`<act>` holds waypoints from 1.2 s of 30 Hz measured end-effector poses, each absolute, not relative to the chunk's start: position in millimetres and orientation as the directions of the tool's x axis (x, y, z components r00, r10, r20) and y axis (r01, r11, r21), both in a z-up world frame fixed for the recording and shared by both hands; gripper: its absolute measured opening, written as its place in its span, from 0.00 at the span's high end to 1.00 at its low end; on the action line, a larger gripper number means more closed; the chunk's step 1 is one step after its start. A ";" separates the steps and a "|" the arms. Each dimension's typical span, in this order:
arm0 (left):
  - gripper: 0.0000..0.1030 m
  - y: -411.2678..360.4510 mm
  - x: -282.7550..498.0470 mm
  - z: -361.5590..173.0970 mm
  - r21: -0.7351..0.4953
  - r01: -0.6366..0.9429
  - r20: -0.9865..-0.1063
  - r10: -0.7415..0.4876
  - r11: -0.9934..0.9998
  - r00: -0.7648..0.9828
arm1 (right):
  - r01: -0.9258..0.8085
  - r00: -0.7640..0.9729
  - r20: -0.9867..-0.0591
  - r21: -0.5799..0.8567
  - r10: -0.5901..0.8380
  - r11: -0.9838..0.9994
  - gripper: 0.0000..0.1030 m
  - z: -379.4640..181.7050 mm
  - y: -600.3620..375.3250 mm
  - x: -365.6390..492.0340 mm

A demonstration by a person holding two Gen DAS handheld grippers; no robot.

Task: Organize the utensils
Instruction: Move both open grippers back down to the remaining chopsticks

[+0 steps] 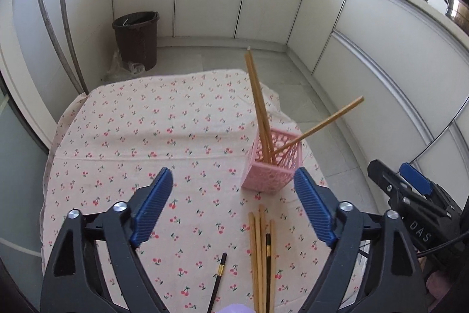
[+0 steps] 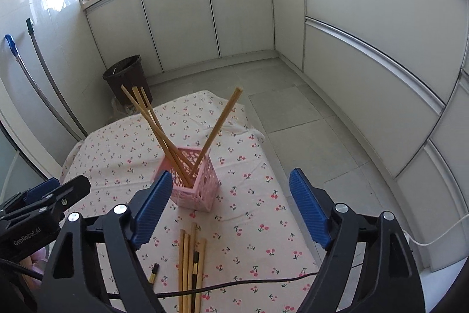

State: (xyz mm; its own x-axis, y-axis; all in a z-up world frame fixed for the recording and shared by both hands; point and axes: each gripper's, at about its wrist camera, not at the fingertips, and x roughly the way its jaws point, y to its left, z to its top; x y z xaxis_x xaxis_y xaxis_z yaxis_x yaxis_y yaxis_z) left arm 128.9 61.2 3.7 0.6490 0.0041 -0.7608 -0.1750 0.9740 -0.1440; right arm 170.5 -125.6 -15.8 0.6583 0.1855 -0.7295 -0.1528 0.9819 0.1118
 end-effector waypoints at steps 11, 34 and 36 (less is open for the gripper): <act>0.08 62.5 137.0 -74.7 -0.079 -0.178 -0.916 -0.001 0.981 0.402 | -0.075 0.405 -0.898 0.158 0.175 0.985 0.13 -94.6 -162.9 141.4; 0.28 46.5 177.9 -156.2 -0.079 -0.210 -0.970 -0.027 0.974 0.240 | 0.025 0.192 -0.910 0.378 0.367 0.925 0.13 -137.2 -172.3 134.2; 0.36 44.7 180.6 -160.3 -0.078 -0.210 -0.970 -0.026 0.975 0.240 | 0.023 0.188 -0.911 0.378 0.368 0.925 0.13 -138.0 -171.9 134.7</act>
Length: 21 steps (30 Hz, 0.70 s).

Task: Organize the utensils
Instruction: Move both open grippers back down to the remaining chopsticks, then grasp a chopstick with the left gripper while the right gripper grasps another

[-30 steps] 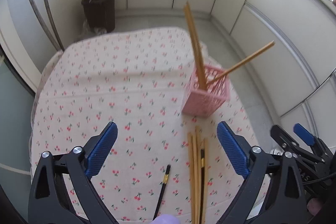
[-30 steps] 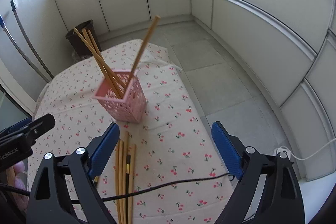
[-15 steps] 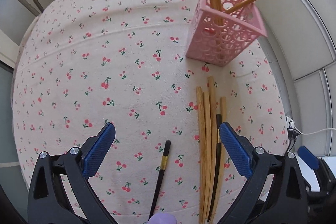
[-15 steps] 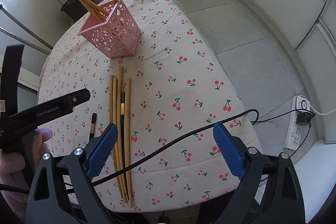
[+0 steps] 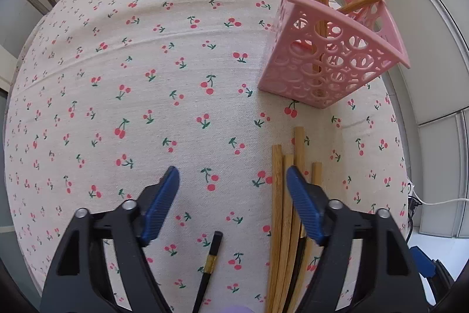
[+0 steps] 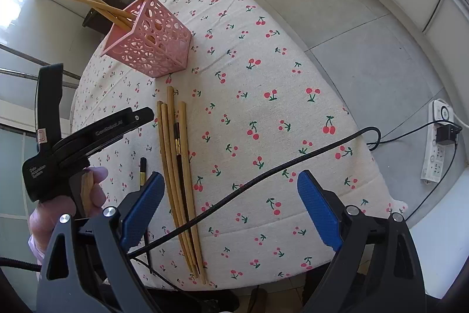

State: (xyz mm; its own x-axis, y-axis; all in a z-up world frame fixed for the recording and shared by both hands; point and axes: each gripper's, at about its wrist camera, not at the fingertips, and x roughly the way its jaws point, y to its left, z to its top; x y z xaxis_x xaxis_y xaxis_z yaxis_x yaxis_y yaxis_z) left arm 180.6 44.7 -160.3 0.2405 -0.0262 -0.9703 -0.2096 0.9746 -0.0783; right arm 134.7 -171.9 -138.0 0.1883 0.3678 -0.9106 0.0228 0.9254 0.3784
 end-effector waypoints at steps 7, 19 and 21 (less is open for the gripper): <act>0.43 27.7 191.4 -169.4 -0.079 -0.193 -0.975 -0.036 0.978 0.219 | 0.020 0.191 -0.911 0.375 0.365 0.927 0.13 -137.8 -172.6 135.6; 0.88 9.0 188.7 -173.8 -0.056 -0.102 -0.969 -0.030 0.993 0.245 | -0.023 0.231 -0.907 0.356 0.352 0.934 0.13 -133.7 -168.1 146.5; 0.93 20.7 183.1 -170.4 -0.091 -0.113 -0.962 -0.058 0.989 0.267 | -0.050 0.240 -0.887 0.395 0.395 0.917 0.14 -130.3 -165.1 151.4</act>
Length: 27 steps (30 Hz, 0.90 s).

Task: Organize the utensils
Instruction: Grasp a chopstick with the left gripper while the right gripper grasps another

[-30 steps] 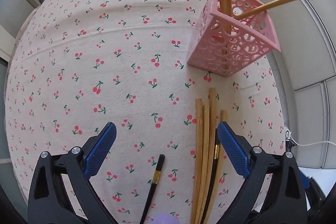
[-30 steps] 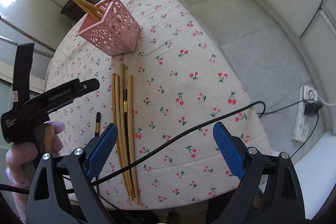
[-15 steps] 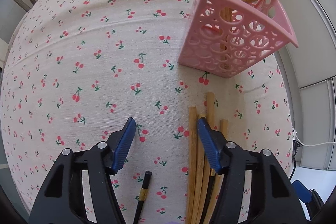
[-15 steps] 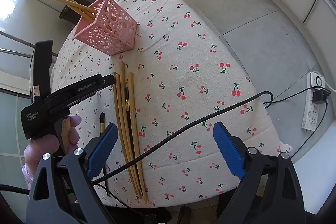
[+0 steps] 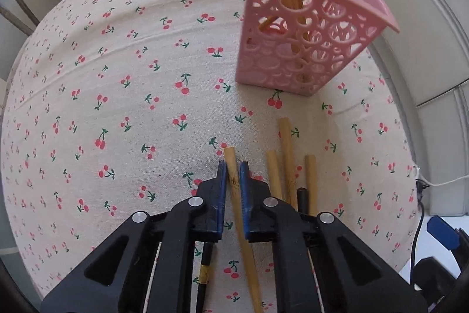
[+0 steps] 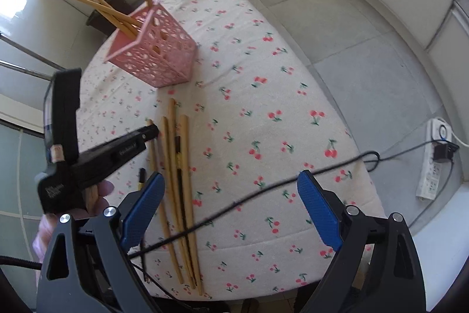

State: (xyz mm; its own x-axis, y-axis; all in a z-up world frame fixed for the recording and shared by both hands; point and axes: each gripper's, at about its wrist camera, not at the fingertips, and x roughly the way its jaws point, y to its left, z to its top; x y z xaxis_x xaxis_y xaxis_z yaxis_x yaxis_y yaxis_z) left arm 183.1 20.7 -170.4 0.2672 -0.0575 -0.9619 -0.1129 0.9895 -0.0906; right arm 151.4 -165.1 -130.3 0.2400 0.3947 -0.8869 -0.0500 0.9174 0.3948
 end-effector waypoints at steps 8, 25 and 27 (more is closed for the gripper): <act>0.94 52.8 159.4 -127.1 -0.178 -0.122 -0.922 -0.122 0.976 0.368 | -0.148 0.171 -0.880 0.421 0.443 0.895 0.43 -145.3 -131.9 174.2; 0.93 89.3 132.8 -86.7 -0.189 -0.128 -0.894 -0.116 0.974 0.432 | -0.227 0.189 -0.956 0.181 0.225 0.957 0.79 -184.6 -54.7 197.0; 0.93 90.3 132.0 -85.7 -0.187 -0.129 -0.893 -0.114 0.974 0.436 | -0.232 0.206 -0.957 0.154 0.203 0.961 0.84 -184.8 -49.3 196.6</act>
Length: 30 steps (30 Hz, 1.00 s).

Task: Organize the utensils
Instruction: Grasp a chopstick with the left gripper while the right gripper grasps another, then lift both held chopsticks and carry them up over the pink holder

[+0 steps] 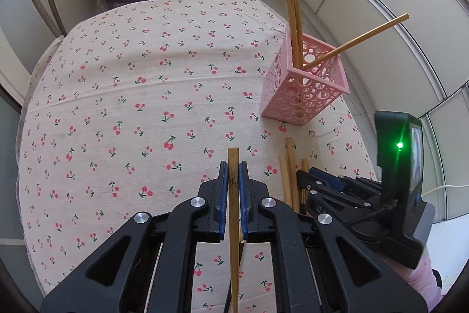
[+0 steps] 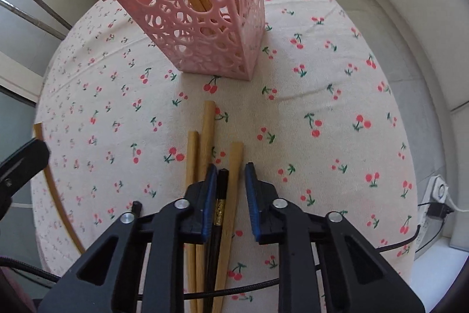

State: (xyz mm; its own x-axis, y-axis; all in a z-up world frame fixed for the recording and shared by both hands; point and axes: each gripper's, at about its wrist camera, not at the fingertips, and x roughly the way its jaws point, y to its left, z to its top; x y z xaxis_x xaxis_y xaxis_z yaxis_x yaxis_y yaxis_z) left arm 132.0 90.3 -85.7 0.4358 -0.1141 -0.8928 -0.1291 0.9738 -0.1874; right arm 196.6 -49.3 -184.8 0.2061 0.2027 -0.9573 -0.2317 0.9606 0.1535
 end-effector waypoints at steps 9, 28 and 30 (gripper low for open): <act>0.93 92.0 128.9 -76.2 -0.194 -0.126 -0.878 -0.115 0.973 0.464 | -0.222 0.250 -0.907 0.285 0.337 0.932 0.86 -168.6 -70.3 189.5; 0.93 92.3 128.5 -80.2 -0.184 -0.138 -0.884 -0.103 0.973 0.457 | -0.182 0.249 -0.936 0.208 0.250 0.961 0.92 -184.9 -56.8 192.9; 0.93 91.2 126.9 -76.3 -0.190 -0.130 -0.876 -0.107 0.973 0.471 | -0.186 0.288 -0.920 0.217 0.264 0.958 0.92 -176.3 -57.6 188.6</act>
State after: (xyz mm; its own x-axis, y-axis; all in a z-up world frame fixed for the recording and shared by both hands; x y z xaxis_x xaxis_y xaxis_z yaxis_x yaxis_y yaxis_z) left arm 126.9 91.2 -76.3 0.4707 -0.1075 -0.8757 -0.1304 0.9732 -0.1895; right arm 188.6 -57.6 -176.3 0.2885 0.2644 -0.9203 -0.1865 0.9582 0.2169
